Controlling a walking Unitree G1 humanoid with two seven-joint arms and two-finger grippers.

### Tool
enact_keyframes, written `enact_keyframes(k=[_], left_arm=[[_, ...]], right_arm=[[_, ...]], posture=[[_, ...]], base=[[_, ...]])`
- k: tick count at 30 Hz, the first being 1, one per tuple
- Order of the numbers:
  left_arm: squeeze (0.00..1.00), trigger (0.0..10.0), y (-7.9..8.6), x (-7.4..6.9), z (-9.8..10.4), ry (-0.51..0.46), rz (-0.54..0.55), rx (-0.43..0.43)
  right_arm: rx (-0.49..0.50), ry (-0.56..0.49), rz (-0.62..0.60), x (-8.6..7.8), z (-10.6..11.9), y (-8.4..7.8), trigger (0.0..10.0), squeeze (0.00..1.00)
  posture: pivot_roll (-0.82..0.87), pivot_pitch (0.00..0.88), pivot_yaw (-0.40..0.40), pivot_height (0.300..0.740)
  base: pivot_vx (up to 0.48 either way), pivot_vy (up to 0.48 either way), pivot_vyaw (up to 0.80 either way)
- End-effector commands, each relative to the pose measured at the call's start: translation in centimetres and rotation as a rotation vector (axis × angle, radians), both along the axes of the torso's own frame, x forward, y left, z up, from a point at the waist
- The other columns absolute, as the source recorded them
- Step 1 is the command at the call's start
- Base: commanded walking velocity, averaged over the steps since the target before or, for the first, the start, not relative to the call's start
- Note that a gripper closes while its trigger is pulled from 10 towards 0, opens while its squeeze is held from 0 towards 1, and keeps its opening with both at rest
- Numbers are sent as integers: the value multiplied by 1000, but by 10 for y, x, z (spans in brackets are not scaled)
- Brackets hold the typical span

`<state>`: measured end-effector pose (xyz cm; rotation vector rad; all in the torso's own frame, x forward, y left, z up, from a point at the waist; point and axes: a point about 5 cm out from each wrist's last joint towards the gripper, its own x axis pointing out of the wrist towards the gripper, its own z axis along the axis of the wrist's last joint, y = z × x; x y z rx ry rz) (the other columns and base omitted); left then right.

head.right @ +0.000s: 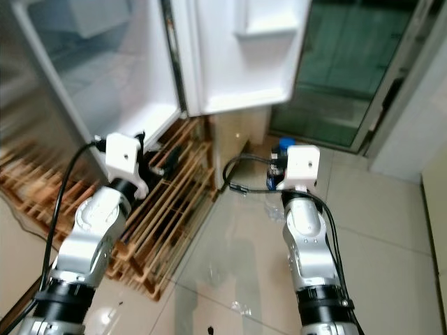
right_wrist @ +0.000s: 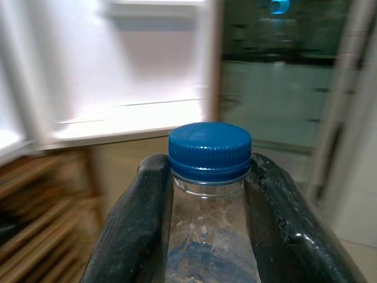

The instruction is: Restocking fridge

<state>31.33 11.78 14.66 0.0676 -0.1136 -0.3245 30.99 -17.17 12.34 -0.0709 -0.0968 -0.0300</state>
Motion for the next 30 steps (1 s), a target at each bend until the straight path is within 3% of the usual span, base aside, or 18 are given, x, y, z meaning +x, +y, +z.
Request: enact_keyframes(k=[1,6,8,11,14,15,17,23,30], left_arm=[[0,10000,-1,0,-9,45,13,1],[0,10000,15,4,-23,138,116,-100],[0,10000,35,10,-28,209,251,-229],[0,10000,49,11,-30,219,320,-257],[0,10000,57,11,-32,213,347,-239],[0,10000,60,8,-32,179,340,-165],[0,10000,57,5,-35,163,313,-116],[0,10000,46,4,-33,139,298,-116],[0,10000,45,5,-26,94,301,-91]], right_arm=[[-4,-42,-39,-1,8,-11,10000,55],[-2,-50,-33,-2,8,-9,10000,47],[-7,-63,-32,-2,10,-10,10000,35],[-10,-66,-33,-2,11,-11,10000,39],[-10,-66,-34,-2,11,-12,10000,35],[-13,-63,-33,-2,10,-12,10000,35],[-12,-63,-25,-1,9,-11,10000,39],[-15,-80,36,2,14,-1,10000,39],[-26,-95,57,4,18,1,10000,149]], posture=[[-54,0,80,740],[-56,0,80,740],[-56,0,80,740],[-57,0,75,740],[-57,0,75,740],[-54,0,71,740],[-52,0,69,740],[-48,0,69,740],[-51,0,72,740]], base=[[480,0,-756],[480,0,-758],[180,0,-225],[0,0,0],[0,0,0],[0,0,0],[0,0,0],[0,0,0],[49,0,179]])
